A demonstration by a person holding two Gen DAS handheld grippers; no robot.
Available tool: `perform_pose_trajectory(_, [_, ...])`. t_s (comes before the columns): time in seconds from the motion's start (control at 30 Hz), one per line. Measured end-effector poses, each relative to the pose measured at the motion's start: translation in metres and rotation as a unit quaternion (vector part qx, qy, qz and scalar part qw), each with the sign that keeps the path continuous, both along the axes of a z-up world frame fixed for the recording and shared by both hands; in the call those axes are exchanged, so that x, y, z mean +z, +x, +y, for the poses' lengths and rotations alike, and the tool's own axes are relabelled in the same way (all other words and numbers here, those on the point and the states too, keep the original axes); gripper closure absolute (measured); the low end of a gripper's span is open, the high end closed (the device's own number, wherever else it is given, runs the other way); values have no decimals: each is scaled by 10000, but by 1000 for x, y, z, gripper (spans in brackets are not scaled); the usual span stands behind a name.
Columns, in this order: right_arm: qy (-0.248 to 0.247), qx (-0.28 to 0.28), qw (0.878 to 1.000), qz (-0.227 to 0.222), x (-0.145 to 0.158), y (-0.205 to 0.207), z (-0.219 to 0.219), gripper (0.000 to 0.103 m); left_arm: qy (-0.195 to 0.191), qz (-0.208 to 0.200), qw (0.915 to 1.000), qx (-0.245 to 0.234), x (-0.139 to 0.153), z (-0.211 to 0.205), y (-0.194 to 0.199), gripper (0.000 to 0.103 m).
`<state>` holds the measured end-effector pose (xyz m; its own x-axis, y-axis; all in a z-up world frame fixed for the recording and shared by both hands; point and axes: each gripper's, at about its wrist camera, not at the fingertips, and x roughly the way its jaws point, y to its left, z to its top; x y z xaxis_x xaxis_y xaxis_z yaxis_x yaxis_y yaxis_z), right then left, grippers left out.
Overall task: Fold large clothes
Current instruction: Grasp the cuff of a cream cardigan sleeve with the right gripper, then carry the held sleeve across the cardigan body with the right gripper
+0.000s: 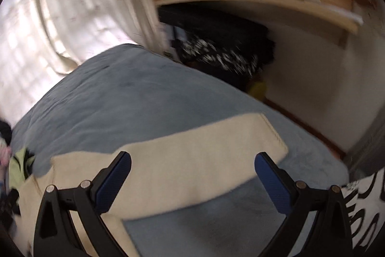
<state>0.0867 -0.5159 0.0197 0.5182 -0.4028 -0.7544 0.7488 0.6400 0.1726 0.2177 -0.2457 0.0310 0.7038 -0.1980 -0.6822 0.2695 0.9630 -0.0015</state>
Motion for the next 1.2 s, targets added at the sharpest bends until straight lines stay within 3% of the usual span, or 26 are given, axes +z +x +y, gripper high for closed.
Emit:
perform_pose_trajectory(0.17, [1086,-617,9917,297,-66,-10,-55,18,-24,489,9988,-24,-52,-36,23,35])
perform_pose_trajectory(0.33, [1792,-1074,9763,563,-124,-23,-78,20,153,464,9986,-213,-83,-58,26,35])
perform_pose_trajectory(0.53, [1617,-1356,9763,473,-139,-15,-80,22,18,1011,9945,-287,-107,-65,33,39])
perform_pose_trajectory(0.63, [1480,-1221,9805,415,-137,-2,-80,56,89,1106,9937,-148,-109,-53,35,39])
perform_pose_trajectory(0.67, [1449,-1137,9821,401,-137,4,-83,78,139,1088,9939,-108,-108,-49,35,39])
perform_pose_trajectory(0.7, [1330,-1043,9850,354,-130,4,-79,95,194,1058,9942,-61,-107,-44,35,39])
perform_pose_trajectory(0.8, [911,-542,9941,-227,-96,12,-67,95,313,1019,9942,128,-103,-19,37,39])
perform_pose_trajectory(0.9, [567,460,9947,-730,-52,20,-21,95,343,1039,9936,280,-102,13,42,39])
perform_pose_trajectory(0.97, [263,1153,9895,-828,-31,29,19,95,264,1029,9934,442,-99,42,42,39])
perform_pose_trajectory(1.07, [-99,2242,9718,-727,-18,48,88,95,186,1035,9921,684,-96,76,42,39])
perform_pose_trajectory(1.13, [-108,2861,9568,-508,-25,58,129,92,100,1077,9911,770,-98,100,41,39])
perform_pose_trajectory(1.2, [-74,3381,9411,-19,-48,69,168,88,62,1137,9903,796,-101,115,39,39])
